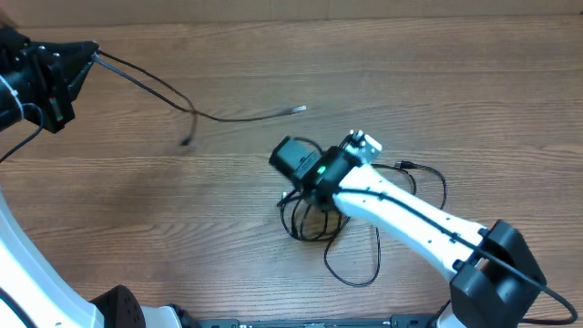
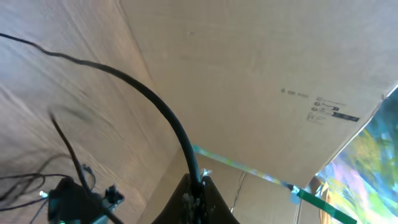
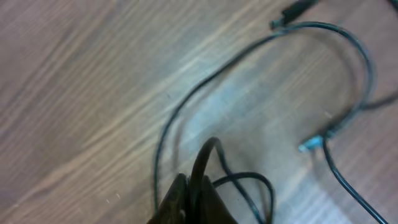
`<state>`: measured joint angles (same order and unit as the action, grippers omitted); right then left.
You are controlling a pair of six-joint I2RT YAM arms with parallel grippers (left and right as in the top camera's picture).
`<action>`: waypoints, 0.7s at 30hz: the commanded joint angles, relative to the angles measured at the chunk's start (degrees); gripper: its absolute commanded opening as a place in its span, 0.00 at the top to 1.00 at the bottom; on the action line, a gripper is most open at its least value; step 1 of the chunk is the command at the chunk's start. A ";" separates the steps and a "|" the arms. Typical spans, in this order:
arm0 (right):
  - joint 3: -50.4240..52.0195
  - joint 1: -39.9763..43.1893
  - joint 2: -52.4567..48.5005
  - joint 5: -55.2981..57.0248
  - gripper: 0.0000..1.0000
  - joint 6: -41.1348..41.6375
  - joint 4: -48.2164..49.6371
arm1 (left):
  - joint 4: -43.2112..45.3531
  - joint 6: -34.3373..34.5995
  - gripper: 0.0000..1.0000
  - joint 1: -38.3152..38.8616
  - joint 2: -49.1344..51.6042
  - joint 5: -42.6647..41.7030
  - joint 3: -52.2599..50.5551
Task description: Untangle cables
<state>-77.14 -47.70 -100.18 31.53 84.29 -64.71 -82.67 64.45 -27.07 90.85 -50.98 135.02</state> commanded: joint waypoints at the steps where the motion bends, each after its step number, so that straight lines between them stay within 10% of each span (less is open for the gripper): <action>1: 0.00 4.96 1.18 -5.79 0.96 -10.73 3.39 | 2.38 -0.24 0.96 -1.33 0.00 3.85 1.27; 5: 0.00 8.85 1.18 -11.91 0.86 -22.29 8.55 | 2.32 -4.96 0.96 -1.16 0.00 7.65 1.25; 10: 0.00 11.04 1.18 -16.24 0.01 -31.74 11.61 | 2.32 -11.30 0.96 0.72 0.02 11.80 1.20; 21: 0.00 15.15 1.18 -17.70 0.00 -32.28 11.28 | 0.63 -25.83 0.96 9.18 1.25 28.70 1.20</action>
<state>-77.12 -34.46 -100.18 14.74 53.25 -53.45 -82.06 45.17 -19.57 91.05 -28.91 135.06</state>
